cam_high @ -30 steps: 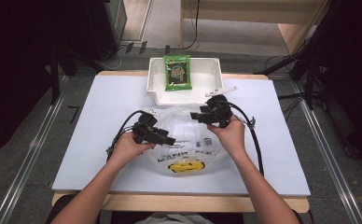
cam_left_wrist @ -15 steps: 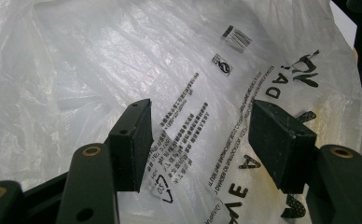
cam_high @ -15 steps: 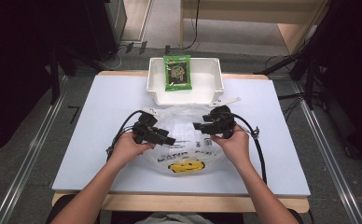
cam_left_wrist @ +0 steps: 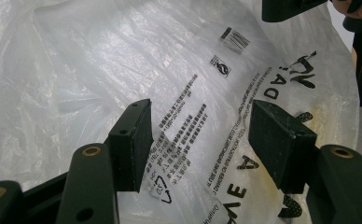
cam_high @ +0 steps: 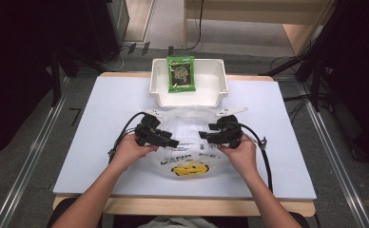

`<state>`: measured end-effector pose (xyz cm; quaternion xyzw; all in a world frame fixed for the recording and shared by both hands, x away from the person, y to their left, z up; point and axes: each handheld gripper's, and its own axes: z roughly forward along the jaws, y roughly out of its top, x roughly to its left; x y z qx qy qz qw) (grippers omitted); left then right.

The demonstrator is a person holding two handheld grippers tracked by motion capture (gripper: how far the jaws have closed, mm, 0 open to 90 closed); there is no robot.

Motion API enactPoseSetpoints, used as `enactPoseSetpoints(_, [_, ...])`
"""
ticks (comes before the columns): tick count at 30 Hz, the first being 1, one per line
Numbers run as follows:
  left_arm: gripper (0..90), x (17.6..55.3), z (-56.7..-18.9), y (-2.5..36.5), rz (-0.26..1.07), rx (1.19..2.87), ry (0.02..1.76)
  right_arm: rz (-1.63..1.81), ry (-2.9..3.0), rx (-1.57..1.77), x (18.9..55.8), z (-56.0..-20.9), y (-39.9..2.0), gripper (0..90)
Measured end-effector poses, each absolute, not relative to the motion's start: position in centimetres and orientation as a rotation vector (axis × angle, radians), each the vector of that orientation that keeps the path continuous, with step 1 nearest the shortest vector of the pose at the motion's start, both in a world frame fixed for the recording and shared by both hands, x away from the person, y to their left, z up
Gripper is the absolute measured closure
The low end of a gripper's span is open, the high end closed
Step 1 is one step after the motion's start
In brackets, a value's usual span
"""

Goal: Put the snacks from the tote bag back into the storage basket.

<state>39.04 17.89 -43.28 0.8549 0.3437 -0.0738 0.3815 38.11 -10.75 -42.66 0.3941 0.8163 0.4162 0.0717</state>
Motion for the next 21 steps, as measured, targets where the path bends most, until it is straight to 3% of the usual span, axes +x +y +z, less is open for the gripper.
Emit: enactPoseSetpoints(21, [40.1, 39.05, -43.25, 17.88, -0.220, 2.178, 0.863, 1.233, 2.480, 1.191, 38.25, -43.39, -10.50, 44.3])
